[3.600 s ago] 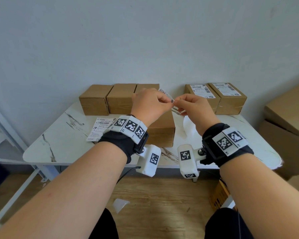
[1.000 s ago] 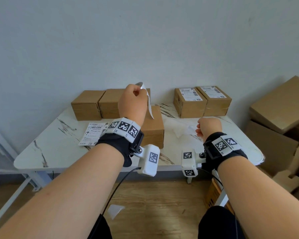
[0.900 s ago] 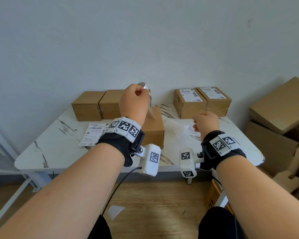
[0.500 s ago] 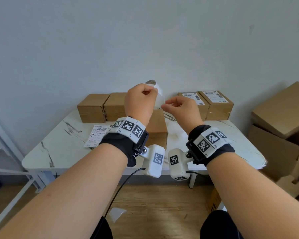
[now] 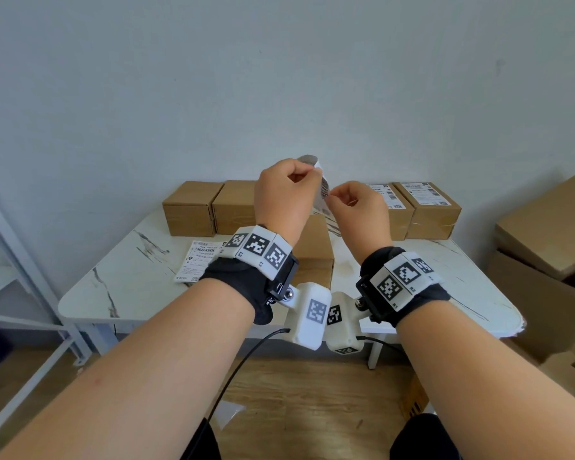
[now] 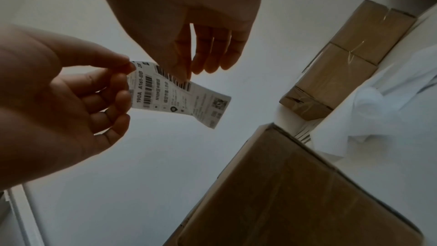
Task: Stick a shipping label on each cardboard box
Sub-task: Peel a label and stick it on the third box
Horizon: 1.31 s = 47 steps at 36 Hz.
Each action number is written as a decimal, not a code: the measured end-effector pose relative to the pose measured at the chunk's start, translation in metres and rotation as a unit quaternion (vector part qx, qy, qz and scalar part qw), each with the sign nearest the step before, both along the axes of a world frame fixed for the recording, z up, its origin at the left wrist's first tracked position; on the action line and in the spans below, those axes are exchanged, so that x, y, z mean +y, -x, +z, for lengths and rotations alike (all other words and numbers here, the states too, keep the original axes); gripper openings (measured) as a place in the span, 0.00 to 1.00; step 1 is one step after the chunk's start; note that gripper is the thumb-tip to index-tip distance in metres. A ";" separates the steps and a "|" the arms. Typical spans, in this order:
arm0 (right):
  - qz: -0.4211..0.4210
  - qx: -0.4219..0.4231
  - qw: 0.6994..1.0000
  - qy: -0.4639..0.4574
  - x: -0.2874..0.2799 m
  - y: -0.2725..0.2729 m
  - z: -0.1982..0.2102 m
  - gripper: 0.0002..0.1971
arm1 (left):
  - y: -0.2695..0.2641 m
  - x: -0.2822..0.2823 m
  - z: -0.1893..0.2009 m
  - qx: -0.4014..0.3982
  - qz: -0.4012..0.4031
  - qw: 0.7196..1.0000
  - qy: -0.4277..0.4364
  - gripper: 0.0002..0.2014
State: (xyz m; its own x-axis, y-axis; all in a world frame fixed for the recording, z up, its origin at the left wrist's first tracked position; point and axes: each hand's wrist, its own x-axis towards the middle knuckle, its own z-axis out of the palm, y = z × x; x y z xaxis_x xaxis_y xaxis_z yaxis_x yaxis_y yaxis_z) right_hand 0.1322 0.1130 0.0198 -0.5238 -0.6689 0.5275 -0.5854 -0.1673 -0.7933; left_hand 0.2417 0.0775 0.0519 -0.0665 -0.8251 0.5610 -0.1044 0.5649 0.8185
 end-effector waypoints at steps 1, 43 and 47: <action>0.003 -0.005 1.000 -0.002 0.000 0.000 0.000 0.04 | -0.001 -0.001 0.000 0.003 -0.004 1.000 0.001 0.05; 0.102 -0.177 0.972 -0.116 -0.016 0.000 0.004 0.05 | -0.028 -0.039 -0.038 -0.111 -0.074 0.963 -0.235 0.10; 0.101 -0.178 0.971 -0.122 -0.017 0.002 0.002 0.05 | -0.029 -0.041 -0.039 -0.113 -0.078 0.962 -0.235 0.09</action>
State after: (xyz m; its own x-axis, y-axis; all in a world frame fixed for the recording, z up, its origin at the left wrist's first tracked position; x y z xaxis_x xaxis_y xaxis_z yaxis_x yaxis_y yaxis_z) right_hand 0.1300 0.0965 0.0218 -0.4895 -0.8590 0.1498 -0.2420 -0.0312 -0.9698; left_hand 0.2703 0.0367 0.0127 -0.2857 -0.9546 0.0845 -0.2537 0.1604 0.9539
